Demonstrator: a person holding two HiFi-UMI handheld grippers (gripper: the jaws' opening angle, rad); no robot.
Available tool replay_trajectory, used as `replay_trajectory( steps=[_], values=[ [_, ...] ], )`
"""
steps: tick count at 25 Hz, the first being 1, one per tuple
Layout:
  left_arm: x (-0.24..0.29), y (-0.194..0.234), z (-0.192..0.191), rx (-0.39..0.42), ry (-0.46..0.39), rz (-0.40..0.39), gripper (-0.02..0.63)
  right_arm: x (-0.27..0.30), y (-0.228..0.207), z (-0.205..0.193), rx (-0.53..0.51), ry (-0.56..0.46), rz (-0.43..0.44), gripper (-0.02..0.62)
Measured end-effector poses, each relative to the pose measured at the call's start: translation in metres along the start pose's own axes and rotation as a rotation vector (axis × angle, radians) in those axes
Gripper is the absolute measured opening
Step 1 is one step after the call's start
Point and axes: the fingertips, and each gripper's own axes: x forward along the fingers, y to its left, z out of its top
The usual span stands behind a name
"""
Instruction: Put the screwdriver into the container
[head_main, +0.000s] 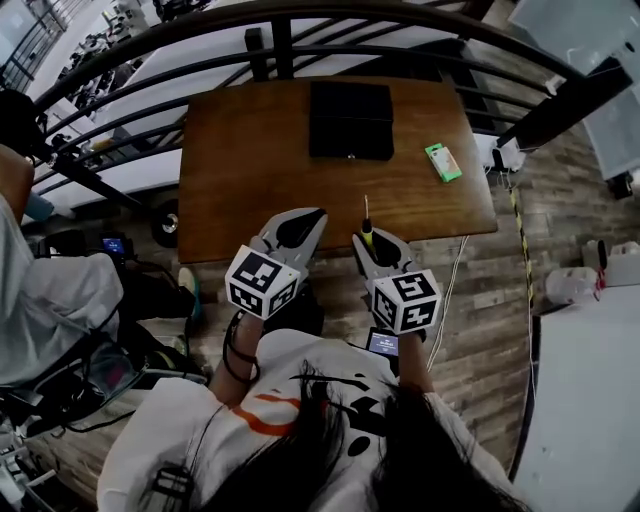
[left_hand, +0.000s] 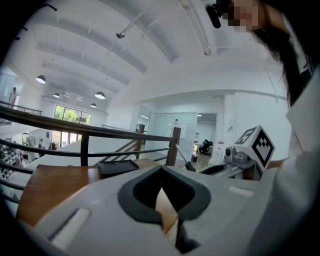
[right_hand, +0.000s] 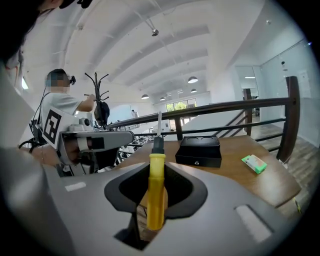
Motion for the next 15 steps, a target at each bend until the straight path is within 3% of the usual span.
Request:
replay_trajectory(
  steps=[15],
  values=[
    [0.043, 0.099, 0.018, 0.025, 0.050, -0.086, 0.000, 0.090, -0.020, 0.050, -0.004, 0.043, -0.089, 0.106]
  ],
)
